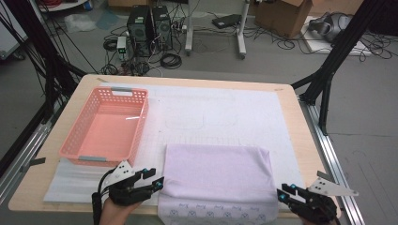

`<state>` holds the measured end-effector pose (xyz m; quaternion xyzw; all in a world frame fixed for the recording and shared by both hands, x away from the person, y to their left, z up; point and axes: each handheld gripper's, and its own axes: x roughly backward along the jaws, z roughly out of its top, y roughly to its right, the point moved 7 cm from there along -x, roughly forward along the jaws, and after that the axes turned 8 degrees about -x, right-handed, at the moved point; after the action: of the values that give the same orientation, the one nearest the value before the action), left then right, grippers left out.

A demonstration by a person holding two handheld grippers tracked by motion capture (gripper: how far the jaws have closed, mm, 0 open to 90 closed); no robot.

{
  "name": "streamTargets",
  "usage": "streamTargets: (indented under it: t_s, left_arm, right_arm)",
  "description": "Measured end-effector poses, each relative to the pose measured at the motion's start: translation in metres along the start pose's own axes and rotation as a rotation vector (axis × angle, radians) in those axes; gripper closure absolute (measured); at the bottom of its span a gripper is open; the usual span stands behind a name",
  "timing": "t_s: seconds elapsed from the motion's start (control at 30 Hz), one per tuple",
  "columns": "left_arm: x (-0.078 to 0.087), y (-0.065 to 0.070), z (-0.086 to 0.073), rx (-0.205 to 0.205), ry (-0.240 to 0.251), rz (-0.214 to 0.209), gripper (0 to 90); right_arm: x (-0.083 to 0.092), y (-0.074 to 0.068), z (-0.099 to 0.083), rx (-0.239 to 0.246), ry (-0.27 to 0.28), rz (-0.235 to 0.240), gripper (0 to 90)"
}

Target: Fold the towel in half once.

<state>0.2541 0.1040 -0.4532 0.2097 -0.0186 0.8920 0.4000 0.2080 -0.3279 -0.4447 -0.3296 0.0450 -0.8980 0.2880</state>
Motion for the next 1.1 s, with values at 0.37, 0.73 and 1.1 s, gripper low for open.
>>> streamTargets:
  t_s: [0.37,0.73,1.1]
  left_arm:
    - [-0.044,-0.023,0.029,-0.003,0.028,0.052,46.3]
    - [-0.053,-0.040,0.026,0.018,0.011,0.106,45.7]
    - [-0.073,-0.057,0.021,0.028,-0.066,0.129,42.2]
  right_arm:
    - [-0.081,0.053,0.040,-0.080,-0.021,-0.130,67.7]
    - [-0.107,0.069,0.046,0.014,-0.072,-0.281,88.0]
    - [-0.090,0.092,0.056,-0.130,0.034,-0.226,60.9]
